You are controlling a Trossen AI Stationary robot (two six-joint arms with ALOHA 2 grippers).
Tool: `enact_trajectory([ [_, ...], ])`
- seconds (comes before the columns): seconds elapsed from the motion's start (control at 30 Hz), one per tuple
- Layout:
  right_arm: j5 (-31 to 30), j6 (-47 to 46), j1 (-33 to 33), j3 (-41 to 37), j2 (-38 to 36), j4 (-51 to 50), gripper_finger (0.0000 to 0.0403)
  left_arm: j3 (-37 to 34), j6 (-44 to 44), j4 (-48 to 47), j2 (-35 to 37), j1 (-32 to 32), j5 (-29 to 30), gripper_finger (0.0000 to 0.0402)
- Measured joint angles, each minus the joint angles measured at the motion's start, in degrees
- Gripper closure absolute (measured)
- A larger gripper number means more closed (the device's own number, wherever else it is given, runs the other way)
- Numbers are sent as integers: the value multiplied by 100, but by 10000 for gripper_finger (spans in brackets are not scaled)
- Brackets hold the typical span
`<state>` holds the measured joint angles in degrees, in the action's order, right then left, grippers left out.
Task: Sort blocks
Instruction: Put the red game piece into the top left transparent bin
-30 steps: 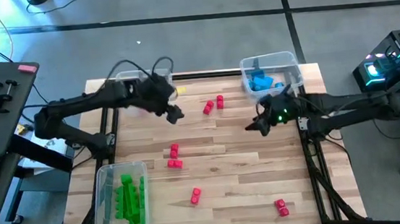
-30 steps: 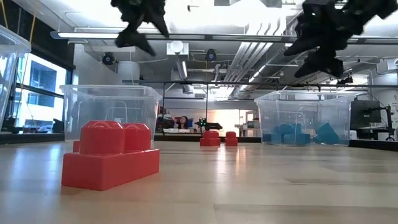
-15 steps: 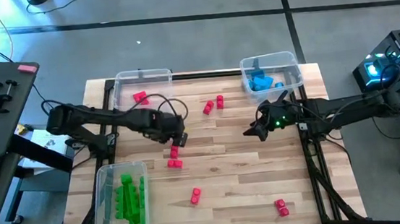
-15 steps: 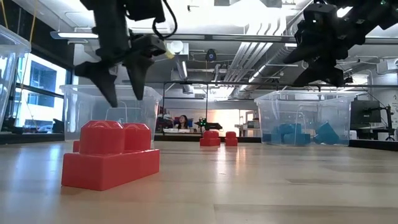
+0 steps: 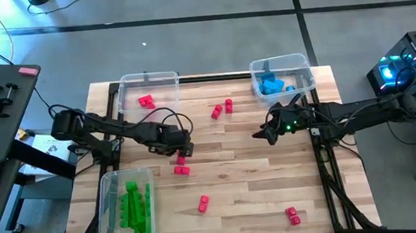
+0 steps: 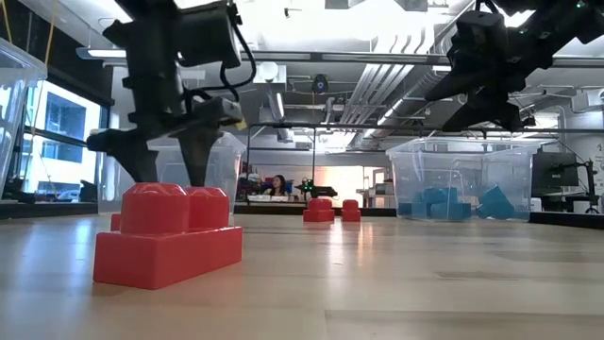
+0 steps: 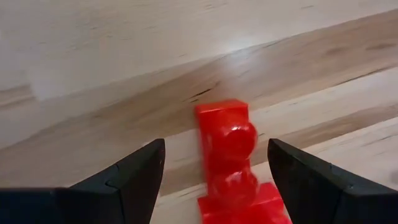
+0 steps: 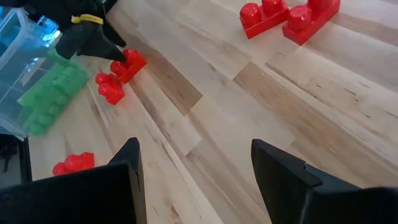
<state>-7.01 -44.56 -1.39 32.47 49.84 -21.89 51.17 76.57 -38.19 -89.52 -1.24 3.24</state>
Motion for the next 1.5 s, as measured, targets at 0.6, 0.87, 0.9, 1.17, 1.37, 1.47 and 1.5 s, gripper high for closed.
enact_trajectory([
  [0.6,-345,-40,-4,0,0,28,227,-737,375,878,-6,-37,-139,132],
  [0.87,-492,-41,-4,0,0,26,227,-812,119,894,11,-36,-28,143],
  [0.9,-492,-41,-4,0,0,26,227,-812,100,830,11,-16,-29,151],
  [1.17,-492,-41,-4,2,0,24,227,-825,-442,708,64,69,-154,297],
  [1.37,-524,-43,-11,2,4,26,227,-360,-1209,1556,895,197,-273,306],
  [1.47,-693,-54,-11,2,2,32,227,99,-2026,1972,1564,542,195,306],
  [1.5,-745,-56,-11,2,2,43,227,291,-2295,1986,1802,680,465,306],
])
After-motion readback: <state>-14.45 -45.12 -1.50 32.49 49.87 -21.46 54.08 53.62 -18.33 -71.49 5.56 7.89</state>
